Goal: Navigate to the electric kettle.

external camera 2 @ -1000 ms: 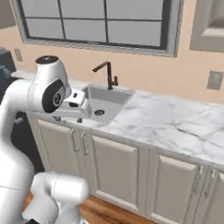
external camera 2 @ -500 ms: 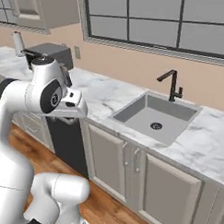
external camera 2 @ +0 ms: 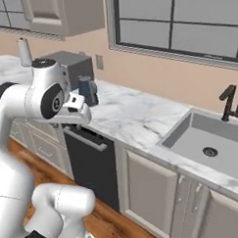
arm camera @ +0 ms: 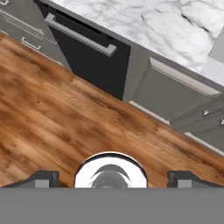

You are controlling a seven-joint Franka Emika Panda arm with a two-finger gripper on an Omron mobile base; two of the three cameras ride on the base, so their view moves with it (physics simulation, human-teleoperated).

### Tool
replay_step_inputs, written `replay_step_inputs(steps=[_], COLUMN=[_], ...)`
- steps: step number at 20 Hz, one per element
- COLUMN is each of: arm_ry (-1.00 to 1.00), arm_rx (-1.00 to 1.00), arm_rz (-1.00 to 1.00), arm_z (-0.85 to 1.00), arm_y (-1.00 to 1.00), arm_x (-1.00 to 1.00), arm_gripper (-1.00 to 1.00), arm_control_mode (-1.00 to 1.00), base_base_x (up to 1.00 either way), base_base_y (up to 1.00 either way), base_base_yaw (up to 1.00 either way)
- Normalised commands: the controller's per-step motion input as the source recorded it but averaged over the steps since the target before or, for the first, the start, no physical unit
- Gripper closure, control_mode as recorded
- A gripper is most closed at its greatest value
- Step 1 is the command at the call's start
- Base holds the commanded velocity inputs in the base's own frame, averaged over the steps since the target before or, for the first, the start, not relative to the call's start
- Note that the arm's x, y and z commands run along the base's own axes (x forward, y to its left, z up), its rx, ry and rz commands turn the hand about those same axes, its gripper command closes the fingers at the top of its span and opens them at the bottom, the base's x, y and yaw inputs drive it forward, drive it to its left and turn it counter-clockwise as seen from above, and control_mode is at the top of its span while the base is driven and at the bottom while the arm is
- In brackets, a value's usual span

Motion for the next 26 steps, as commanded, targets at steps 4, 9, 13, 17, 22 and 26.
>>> replay_step_inputs(steps=[4, 9, 13, 17, 22, 26], arm_ry=[0.0, 0.0, 0.0, 0.0, 0.0, 0.0], arm_rx=[0.0, 0.0, 0.0, 0.0, 0.0, 0.0], arm_rz=[0.0, 0.0, 0.0, 0.0, 0.0, 0.0], arm_z=[0.0, 0.0, 0.0, 0.0, 0.0, 0.0], arm_y=[0.0, 0.0, 0.0, 0.0, 0.0, 0.0], arm_x=[0.0, 0.0, 0.0, 0.0, 0.0, 0.0], arm_gripper=[-1.0, -1.0, -1.0, -1.0, -1.0, -1.0], arm_control_mode=[1.0, 1.0, 1.0, 1.0, 1.0, 1.0], base_base_x=[0.92, 0.94, 0.95, 0.92, 0.61, 0.59], base_base_y=[1.0, 1.0, 0.95, 0.93, 0.59, -0.04], base_base_yaw=[-0.29, -0.38, -0.47, -0.52, -0.38, -0.16])
